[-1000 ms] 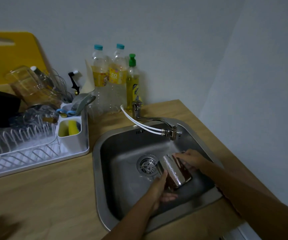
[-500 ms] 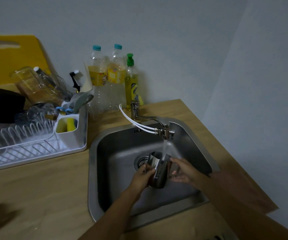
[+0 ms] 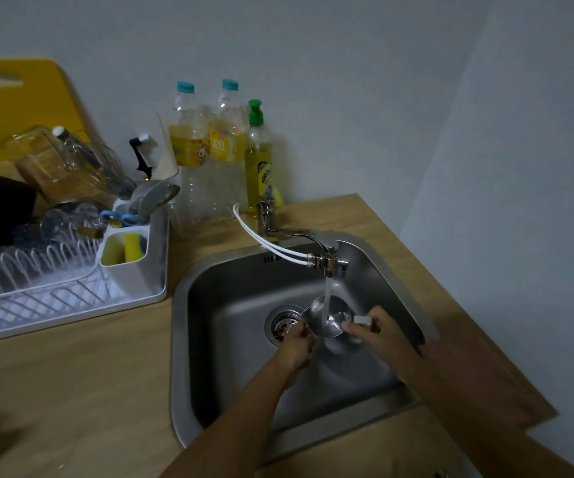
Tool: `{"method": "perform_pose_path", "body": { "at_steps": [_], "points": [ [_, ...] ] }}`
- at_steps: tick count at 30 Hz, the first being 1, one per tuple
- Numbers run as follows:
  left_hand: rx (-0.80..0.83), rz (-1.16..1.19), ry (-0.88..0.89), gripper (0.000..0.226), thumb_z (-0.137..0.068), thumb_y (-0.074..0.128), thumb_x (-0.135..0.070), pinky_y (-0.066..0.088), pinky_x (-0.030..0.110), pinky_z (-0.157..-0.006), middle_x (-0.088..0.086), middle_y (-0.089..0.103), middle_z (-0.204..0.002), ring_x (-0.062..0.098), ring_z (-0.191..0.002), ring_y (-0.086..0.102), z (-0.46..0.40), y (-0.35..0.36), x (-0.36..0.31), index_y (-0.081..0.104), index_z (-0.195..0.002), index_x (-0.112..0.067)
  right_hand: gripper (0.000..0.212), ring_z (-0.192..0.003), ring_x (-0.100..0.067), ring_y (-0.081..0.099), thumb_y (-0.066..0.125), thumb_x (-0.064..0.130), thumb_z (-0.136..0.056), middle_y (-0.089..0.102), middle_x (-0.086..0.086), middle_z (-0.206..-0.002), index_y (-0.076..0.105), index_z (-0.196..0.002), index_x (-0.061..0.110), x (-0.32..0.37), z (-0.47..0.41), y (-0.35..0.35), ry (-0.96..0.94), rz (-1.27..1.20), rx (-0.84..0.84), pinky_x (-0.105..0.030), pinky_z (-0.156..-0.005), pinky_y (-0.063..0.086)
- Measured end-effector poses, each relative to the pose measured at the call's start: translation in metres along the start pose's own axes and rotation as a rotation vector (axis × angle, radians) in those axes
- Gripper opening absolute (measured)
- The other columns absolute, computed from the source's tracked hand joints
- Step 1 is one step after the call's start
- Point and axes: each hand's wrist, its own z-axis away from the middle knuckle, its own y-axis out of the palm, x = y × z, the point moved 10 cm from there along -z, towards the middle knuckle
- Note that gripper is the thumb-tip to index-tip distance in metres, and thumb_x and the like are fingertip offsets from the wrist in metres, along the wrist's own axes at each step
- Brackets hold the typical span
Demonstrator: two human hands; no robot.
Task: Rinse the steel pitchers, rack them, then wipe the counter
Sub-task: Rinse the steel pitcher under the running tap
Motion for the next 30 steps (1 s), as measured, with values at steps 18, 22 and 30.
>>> {"method": "perform_pose_path", "body": {
  "at_steps": [18, 22, 30],
  "points": [
    [-0.190, 0.035, 0.201, 0.004, -0.091, 0.053, -0.015, 0.044, 0.022, -0.065, 0.000, 0.059, -0.078, 0.011, -0.070, 0.054, 0.016, -0.029, -0.016, 0.056, -0.090, -0.015, 0.059, -0.052, -0.019, 0.061, 0.045, 0.058, -0.089, 0.069, -0.021, -0.104, 0.047, -0.126, 0.012, -0.035, 0.012, 0.018, 0.469, -0.018, 0.054, -0.014, -0.034, 0.034],
    [-0.205, -0.005, 0.242, 0.013, -0.088, 0.058, -0.014, 0.049, 0.021, -0.065, 0.002, 0.065, -0.083, 0.011, -0.072, 0.060, 0.017, -0.041, -0.024, 0.061, -0.099, -0.008, 0.067, -0.047, -0.024, 0.064, 0.049, 0.061, -0.083, 0.071, -0.019, -0.090, 0.039, -0.131, 0.014, -0.044, 0.012, 0.041, 0.527, -0.188, 0.067, -0.019, -0.044, 0.033],
    [-0.153, -0.115, 0.361, 0.018, -0.091, 0.056, -0.014, 0.050, 0.017, -0.073, -0.002, 0.063, -0.094, 0.013, -0.087, 0.061, 0.016, -0.042, -0.057, 0.059, -0.108, -0.011, 0.035, -0.070, -0.030, 0.064, 0.052, 0.043, -0.085, 0.068, -0.020, -0.094, 0.044, -0.103, 0.015, -0.032, 0.014, 0.065, 0.508, -0.488, 0.154, -0.025, -0.057, 0.038]
  ]
}}
